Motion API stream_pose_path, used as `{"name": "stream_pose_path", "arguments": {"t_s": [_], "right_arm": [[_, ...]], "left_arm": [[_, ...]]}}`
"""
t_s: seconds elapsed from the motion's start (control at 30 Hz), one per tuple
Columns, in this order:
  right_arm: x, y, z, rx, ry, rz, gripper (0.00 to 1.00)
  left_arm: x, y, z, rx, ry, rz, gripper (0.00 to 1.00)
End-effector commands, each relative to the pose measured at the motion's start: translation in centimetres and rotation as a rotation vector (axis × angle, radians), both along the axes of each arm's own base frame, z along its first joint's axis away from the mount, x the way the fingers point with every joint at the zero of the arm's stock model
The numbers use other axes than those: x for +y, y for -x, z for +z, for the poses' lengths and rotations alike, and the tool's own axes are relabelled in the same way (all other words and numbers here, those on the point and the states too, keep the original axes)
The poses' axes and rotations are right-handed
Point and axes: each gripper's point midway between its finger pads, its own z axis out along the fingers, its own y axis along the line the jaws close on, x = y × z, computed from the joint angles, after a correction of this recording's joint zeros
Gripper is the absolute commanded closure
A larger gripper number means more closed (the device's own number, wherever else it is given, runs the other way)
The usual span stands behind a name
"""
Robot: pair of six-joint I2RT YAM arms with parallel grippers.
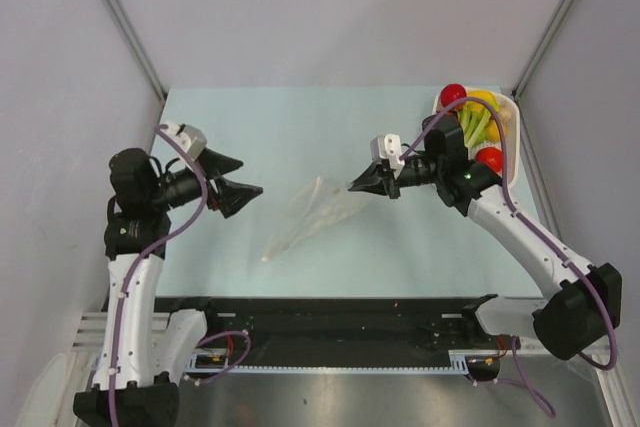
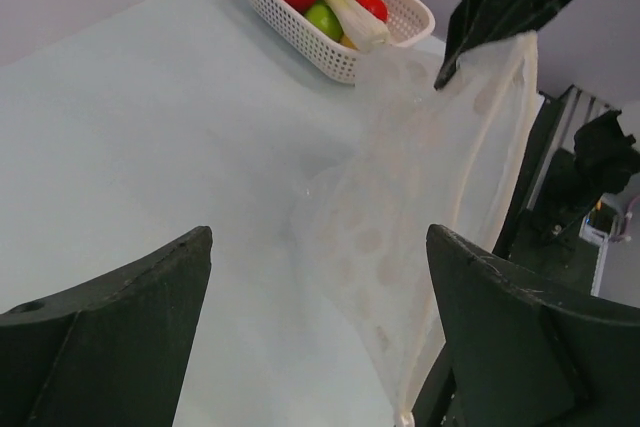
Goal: Place the food in the zip-top bag and seal the zipper
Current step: Open the zipper of the food storage bag at the center of the board.
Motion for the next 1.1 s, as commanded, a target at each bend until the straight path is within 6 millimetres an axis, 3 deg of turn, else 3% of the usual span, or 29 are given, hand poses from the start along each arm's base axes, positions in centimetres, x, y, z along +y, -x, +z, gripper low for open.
{"name": "stream_pose_path", "arguments": {"t_s": [0.0,0.17,0.33,0.7,1.07], "right_arm": [[0.0,0.5,3.1,-0.124,-0.067,0.042,1.0],[0.0,0.8,3.7,-0.119,-0.081,0.052,1.0],[0.1,0.8,3.9,-0.111,-0.084,0.056,1.0],[0.7,0.4,3.9,-0.098,-0.089,0.056,1.0],[0.5,0.3,3.7,-0.088,-0.083,0.059,1.0]], "left_arm": [[-1.2,2.9,-1.5,-0.144,-0.108,-0.098,0.08],[-1.7,3.8,-4.2,-0.164,-0.18,-0.122,0.11],[-2.1,3.2,-5.6,-0.161,-0.225,-0.13,0.21],[-4.1,3.5,-7.2,-0.144,-0.253,-0.22,0.28],[-3.4,5.4,-6.5,-0.107,-0.281,-0.224,0.33]]}}
